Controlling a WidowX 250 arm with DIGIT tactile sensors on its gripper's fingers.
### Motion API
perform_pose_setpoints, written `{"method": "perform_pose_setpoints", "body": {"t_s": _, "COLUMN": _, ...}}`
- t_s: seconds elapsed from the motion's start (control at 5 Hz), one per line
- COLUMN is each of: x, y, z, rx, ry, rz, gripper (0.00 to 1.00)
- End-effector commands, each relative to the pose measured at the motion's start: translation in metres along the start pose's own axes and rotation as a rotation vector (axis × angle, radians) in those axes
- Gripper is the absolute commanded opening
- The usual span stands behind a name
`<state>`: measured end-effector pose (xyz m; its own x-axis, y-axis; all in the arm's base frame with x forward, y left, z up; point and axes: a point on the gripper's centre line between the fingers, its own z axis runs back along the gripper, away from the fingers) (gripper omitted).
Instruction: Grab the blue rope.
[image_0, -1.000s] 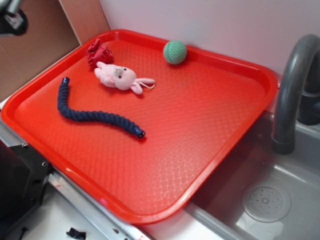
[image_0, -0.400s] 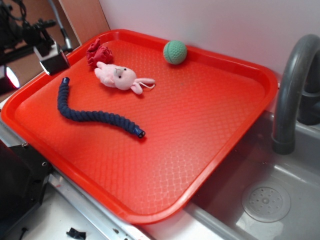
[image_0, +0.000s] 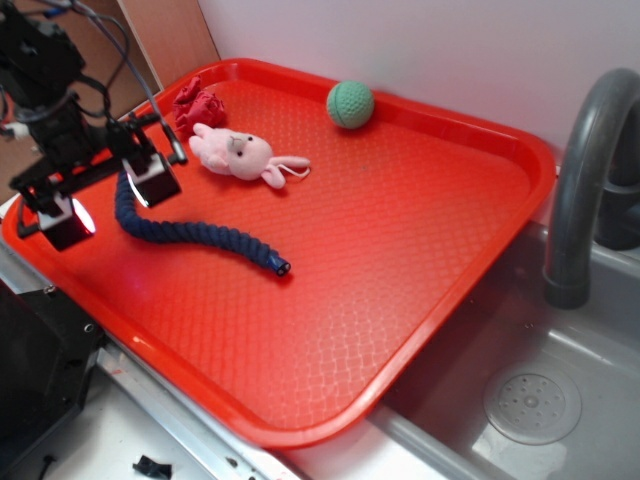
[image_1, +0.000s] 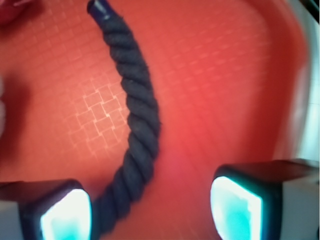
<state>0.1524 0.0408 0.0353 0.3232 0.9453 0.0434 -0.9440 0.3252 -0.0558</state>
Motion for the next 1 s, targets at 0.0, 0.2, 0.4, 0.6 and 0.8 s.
{"method": "perform_pose_setpoints", "body": {"t_s": 0.0, "x": 0.007, "y": -0.01, "z": -0.021, "rx": -0.035, "ry": -0.017, "rz": -0.021, "gripper": 1.0}}
{"method": "perform_pose_setpoints", "body": {"t_s": 0.2, "x": 0.003, "y": -0.009, "z": -0.025, "rx": -0.038, "ry": -0.007, "rz": -0.027, "gripper": 0.73}}
{"method": "perform_pose_setpoints", "body": {"t_s": 0.4, "x": -0.003, "y": -0.007, "z": -0.025, "rx": -0.038, "ry": 0.001, "rz": -0.032, "gripper": 0.0}}
{"method": "perform_pose_setpoints", "body": {"t_s": 0.6, "x": -0.003, "y": -0.009, "z": -0.02, "rx": -0.027, "ry": -0.011, "rz": -0.08, "gripper": 0.0}}
{"method": "perform_pose_setpoints", "body": {"t_s": 0.8, "x": -0.003, "y": -0.027, "z": 0.005, "rx": 0.02, "ry": -0.073, "rz": -0.339, "gripper": 0.0}}
